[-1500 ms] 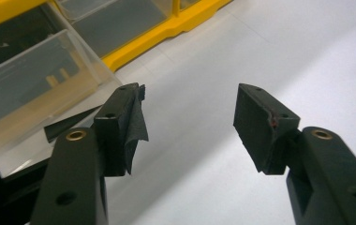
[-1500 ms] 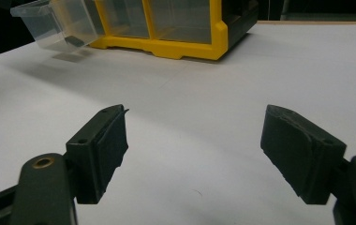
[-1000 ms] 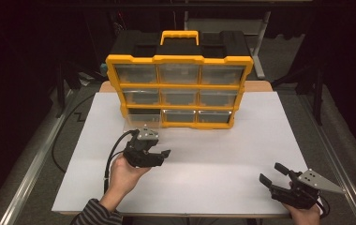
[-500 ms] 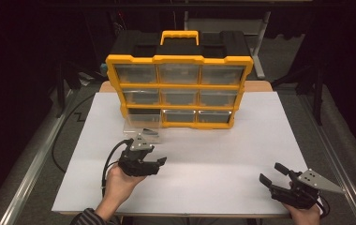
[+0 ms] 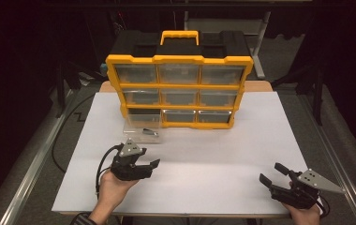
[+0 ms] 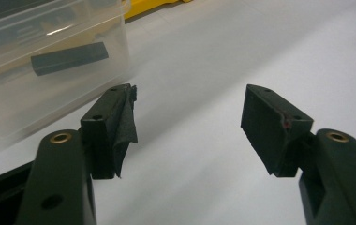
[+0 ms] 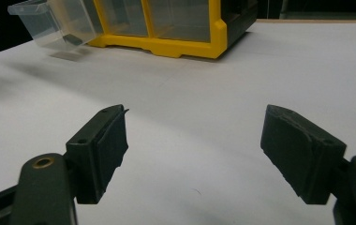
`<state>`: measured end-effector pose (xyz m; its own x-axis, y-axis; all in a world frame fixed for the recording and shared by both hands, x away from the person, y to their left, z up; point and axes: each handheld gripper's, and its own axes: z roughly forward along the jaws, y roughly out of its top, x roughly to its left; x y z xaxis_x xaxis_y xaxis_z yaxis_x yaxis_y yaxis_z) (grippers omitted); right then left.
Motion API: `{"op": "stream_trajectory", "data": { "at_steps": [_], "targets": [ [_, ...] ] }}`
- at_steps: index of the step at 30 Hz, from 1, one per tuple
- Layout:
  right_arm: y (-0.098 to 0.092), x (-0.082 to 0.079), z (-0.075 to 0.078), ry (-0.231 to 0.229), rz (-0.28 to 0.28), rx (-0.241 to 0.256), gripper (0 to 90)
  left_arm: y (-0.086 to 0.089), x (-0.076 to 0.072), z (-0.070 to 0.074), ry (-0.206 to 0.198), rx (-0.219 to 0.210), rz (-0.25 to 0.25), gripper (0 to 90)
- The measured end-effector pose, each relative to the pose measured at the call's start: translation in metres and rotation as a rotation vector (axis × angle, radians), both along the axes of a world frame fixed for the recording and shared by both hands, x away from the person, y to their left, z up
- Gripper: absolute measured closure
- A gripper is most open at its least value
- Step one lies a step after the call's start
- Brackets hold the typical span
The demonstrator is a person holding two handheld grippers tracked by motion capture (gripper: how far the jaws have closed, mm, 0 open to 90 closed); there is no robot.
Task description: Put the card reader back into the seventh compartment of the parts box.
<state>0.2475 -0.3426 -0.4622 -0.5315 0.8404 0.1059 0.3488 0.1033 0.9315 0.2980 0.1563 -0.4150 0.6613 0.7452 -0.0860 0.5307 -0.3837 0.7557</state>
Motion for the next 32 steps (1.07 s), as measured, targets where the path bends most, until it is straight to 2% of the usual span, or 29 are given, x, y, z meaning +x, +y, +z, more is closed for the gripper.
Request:
{"op": "stream_trajectory", "data": {
  "at_steps": [4, 6, 10, 16, 24, 29, 32],
  "targets": [
    [0.000, 0.000, 0.000, 0.000, -0.001, 0.000, 23.6, 0.007, -0.003, -0.004, -0.023, -0.011, 0.021, 35.1],
    [0.000, 0.000, 0.000, 0.000, -0.001, 0.000, 23.5, 0.011, -0.005, -0.007, -0.043, -0.010, 0.054, 34.1],
    [0.000, 0.000, 0.000, -0.001, -0.001, -0.001, 23.5, 0.025, -0.009, -0.013, -0.067, -0.024, 0.089, 33.7],
    [0.000, 0.000, 0.000, 0.001, -0.002, -0.001, 23.6, 0.052, -0.014, -0.024, -0.100, -0.086, 0.169, 32.4],
    [0.000, 0.000, 0.000, -0.001, -0.005, -0.001, 23.5, 0.079, -0.021, -0.037, -0.110, -0.152, 0.270, 31.9],
    [0.000, 0.000, 0.000, -0.003, -0.004, -0.003, 23.6, 0.088, -0.026, -0.042, -0.098, -0.177, 0.297, 31.9],
    [0.000, 0.000, 0.000, -0.003, -0.003, -0.003, 23.6, 0.089, -0.026, -0.043, -0.096, -0.180, 0.295, 31.7]
  ]
}}
